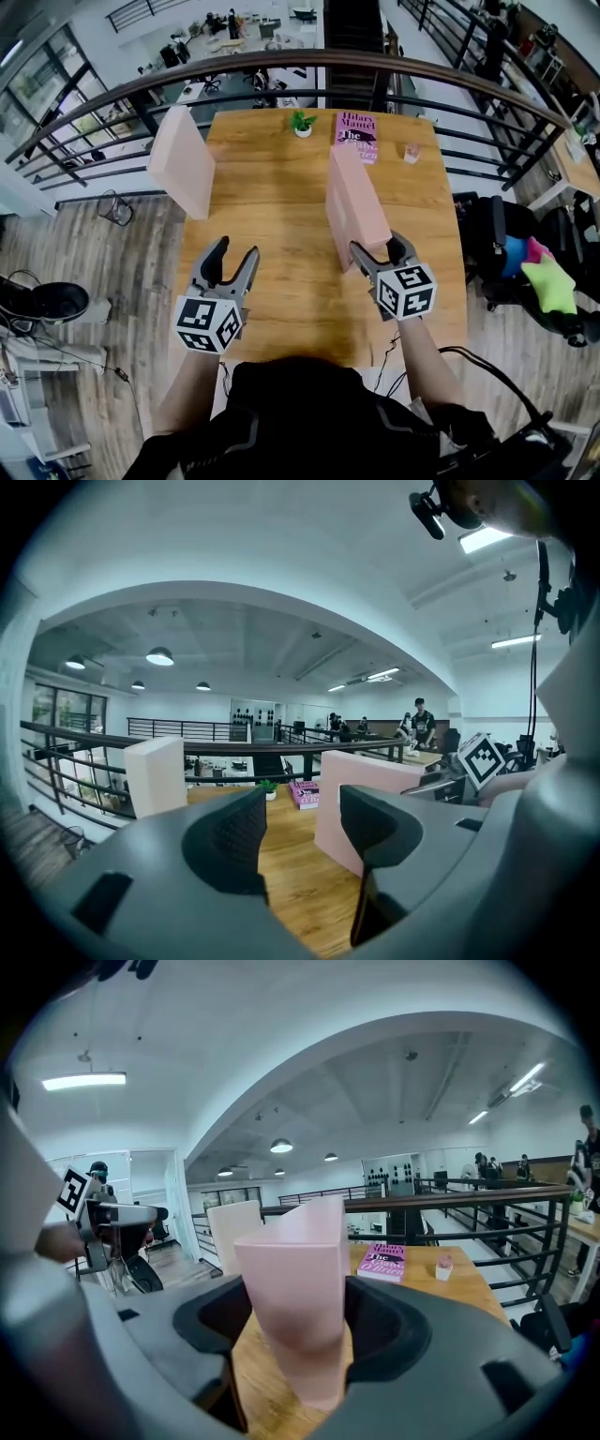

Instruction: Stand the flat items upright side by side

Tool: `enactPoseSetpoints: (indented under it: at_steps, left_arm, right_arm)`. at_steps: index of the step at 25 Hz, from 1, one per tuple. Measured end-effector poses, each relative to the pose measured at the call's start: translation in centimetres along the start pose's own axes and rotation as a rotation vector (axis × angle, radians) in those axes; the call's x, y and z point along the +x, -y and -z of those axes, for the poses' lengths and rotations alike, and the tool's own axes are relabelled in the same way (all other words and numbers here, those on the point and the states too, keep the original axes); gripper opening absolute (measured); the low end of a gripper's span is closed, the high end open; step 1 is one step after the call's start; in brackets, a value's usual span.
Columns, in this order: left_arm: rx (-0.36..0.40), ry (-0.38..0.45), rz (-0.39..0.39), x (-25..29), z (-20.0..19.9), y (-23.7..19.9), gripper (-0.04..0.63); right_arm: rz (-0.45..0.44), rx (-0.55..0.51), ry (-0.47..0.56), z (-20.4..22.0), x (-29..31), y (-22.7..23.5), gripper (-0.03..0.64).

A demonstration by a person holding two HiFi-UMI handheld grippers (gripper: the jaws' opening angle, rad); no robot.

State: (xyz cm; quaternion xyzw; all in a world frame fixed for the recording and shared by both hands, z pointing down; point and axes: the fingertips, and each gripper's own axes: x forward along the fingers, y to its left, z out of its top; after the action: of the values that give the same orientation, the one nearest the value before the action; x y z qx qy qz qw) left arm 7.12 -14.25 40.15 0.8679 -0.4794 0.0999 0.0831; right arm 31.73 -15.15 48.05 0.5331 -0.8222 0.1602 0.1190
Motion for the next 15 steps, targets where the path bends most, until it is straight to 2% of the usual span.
enactPoseSetpoints:
  at_steps: [5,10,15]
  left_arm:
    - [-0.031,0.028,-0.065,-1.8,0.1,-2.6,0.259]
    - [-0.029,0.044,-0.084,-3.9,-0.3,-6.2,0.258]
    - [-0.015,0.057,-0.107,-6.2,-0.3,-10.4,0.258]
  right_arm:
    - [-0.064,-0.074,-0.014,-0.8,2.4,-2.6,0.31]
    - [-0.076,-0.01,-0.031,-1.5,5.4,-5.9,0.311]
    - [-0.077,0.0,-0.034,-2.5,9.1,-9.2,0.311]
